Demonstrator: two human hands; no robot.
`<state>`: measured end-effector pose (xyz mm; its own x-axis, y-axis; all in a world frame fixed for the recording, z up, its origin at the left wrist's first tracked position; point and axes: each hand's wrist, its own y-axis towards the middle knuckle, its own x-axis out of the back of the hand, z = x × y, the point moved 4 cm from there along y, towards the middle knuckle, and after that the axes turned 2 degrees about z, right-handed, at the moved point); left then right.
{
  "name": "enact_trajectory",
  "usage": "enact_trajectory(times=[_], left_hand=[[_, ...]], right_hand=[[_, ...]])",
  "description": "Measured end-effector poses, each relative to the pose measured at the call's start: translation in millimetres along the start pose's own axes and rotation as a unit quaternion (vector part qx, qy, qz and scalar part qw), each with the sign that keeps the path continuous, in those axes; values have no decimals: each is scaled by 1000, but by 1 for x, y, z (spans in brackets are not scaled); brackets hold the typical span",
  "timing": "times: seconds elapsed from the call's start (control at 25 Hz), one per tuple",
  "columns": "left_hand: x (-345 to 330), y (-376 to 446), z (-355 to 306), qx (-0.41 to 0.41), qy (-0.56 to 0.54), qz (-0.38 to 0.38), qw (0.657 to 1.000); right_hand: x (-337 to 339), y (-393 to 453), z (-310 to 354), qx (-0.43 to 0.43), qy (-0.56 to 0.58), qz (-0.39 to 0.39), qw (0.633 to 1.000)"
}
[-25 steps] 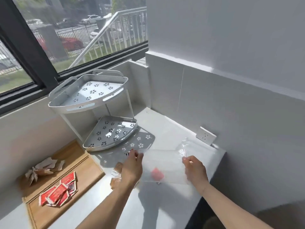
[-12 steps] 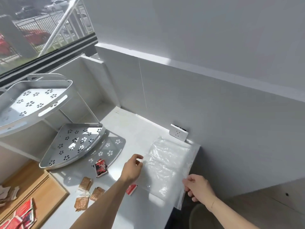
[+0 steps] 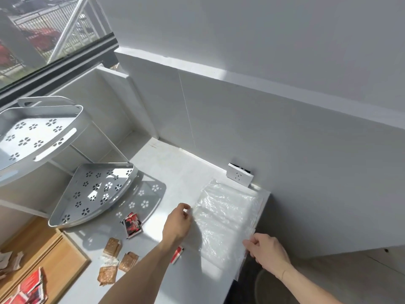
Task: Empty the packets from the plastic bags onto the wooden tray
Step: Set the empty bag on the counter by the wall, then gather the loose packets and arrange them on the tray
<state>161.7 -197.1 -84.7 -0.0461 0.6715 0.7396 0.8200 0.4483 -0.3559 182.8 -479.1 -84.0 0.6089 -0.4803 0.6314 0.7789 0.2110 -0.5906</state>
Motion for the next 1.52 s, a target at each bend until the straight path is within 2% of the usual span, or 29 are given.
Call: enact_trajectory(times=[0.24, 0.36, 0.56, 0.76, 1.04, 1.2, 1.28, 1.4, 1.52], left_hand=[[12, -7, 6, -14, 3, 2, 1000], [29, -15, 16, -8, -3, -5, 1000], [63, -47, 55, 26, -25, -34, 999], [102, -86, 115, 90, 5, -32, 995], [144, -132, 187, 186, 8, -49, 981], [147, -137, 216, 248, 6, -24, 969], [143, -132, 220, 264, 7, -14, 964], [134, -122, 215, 266, 16, -25, 964], [126, -117, 208, 266, 34, -66, 961]], right_hand=[[29, 2, 5, 30, -200, -57, 978], [44, 6, 19, 82, -269, -80, 956], [41, 13, 70, 166, -344, -45, 923], [-1, 15, 138, 265, -376, 18, 888], [-87, 0, 234, 395, -456, 53, 796], [-138, -12, 269, 440, -482, 75, 754], [-164, -16, 275, 454, -483, 97, 743], [-196, -20, 275, 463, -455, 129, 749], [-214, -20, 269, 475, -463, 97, 742]])
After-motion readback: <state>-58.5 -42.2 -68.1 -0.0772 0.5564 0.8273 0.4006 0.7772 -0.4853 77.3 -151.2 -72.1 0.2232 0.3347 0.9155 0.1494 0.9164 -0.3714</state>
